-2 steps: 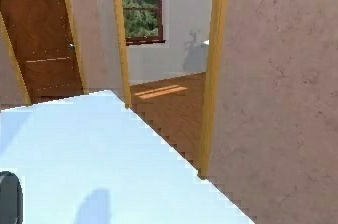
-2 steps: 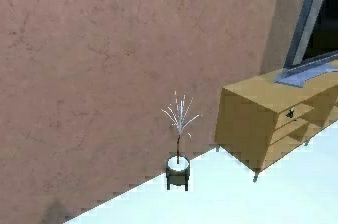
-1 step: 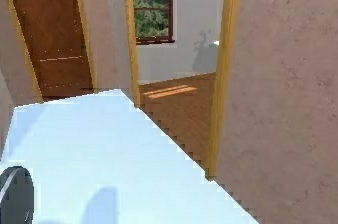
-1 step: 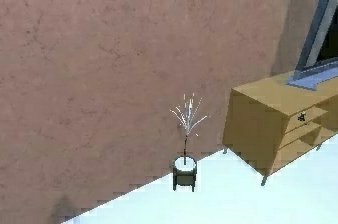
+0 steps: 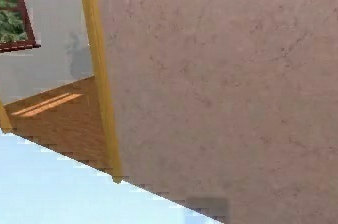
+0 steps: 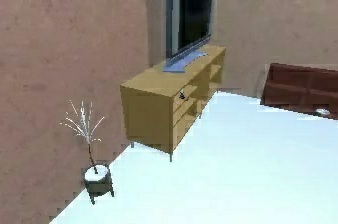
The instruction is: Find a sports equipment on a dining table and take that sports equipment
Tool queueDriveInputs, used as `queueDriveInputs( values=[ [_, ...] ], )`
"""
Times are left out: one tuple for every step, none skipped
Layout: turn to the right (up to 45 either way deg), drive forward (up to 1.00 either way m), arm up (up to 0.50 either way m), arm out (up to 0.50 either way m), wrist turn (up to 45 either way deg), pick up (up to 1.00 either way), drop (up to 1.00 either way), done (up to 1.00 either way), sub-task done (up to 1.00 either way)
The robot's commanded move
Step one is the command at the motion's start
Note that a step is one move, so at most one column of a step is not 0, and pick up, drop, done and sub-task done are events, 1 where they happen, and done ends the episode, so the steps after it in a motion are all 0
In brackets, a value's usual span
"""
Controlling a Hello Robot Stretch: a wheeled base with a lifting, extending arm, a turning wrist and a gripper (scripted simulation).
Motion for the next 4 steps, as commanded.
queueDriveInputs(
  values=[
    [0.0, 0.30, 0.00, 0.00, 0.0, 0.00, 0.00, 0.00, 0.00],
    [-45.0, 0.00, 0.00, 0.00, 0.0, 0.00, 0.00, 0.00, 0.00],
    [-6.0, 0.00, 0.00, 0.00, 0.0, 0.00, 0.00, 0.00, 0.00],
    [0.0, 0.30, 0.00, 0.00, 0.0, 0.00, 0.00, 0.00, 0.00]
  ],
)
